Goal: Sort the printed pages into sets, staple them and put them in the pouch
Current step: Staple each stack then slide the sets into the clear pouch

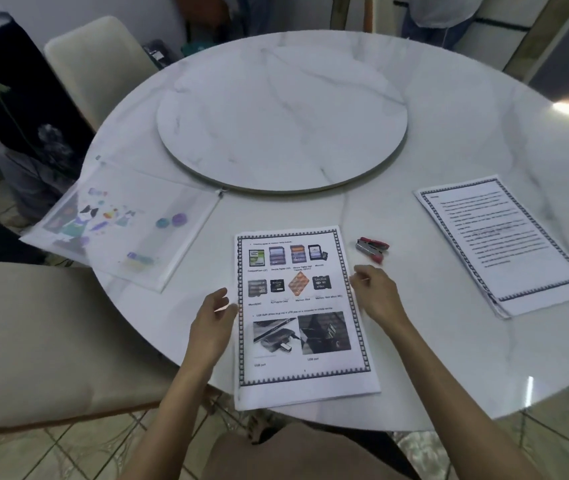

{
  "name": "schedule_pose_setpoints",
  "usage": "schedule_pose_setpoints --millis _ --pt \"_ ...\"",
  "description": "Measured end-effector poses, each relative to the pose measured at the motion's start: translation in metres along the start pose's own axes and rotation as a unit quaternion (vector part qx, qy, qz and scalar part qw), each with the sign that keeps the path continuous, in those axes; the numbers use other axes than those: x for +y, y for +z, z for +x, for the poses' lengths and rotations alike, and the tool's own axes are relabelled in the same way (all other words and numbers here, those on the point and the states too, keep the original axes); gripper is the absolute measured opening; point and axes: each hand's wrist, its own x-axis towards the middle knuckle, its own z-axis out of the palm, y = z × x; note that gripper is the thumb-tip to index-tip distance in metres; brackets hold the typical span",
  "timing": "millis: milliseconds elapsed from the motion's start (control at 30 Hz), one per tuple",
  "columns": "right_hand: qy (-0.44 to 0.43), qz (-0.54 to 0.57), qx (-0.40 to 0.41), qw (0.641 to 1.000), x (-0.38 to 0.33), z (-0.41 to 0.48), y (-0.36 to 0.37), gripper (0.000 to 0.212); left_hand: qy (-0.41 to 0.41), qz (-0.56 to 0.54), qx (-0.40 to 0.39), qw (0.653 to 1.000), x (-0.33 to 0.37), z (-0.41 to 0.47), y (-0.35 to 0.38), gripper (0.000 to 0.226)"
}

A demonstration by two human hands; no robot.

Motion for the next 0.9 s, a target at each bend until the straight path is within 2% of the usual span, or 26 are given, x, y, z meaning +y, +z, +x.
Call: schedule_pose_setpoints --millis 133,333,433,633,900 --pt "-0.038 0.001 0.06 0.997 0.009 0.008 -0.01 0.03 0.031 0.019 0.003 0.999 0.001 -0.003 -0.002 0.038" --pt "-0.108 -0.081 0.103 0.985 0.022 0.036 -0.027 0.037 0.079 0.044 -0.001 0.996 0.013 -0.01 0.022 0.034" --pt "-0.134 -0.138 0.082 0.978 0.029 0.053 -0.031 0.038 0.088 0.062 0.012 0.994 0.021 -0.012 0.044 0.035" --pt "-0.203 -0.162 0.032 0.965 0.034 0.083 -0.05 0.028 0.089 0.037 0.029 0.995 0.047 -0.028 0.104 0.035" --pt "-0.25 -0.138 -0.021 0.958 0.058 0.128 -0.099 0.039 0.094 0.008 0.039 0.995 0.084 -0.038 0.196 0.033"
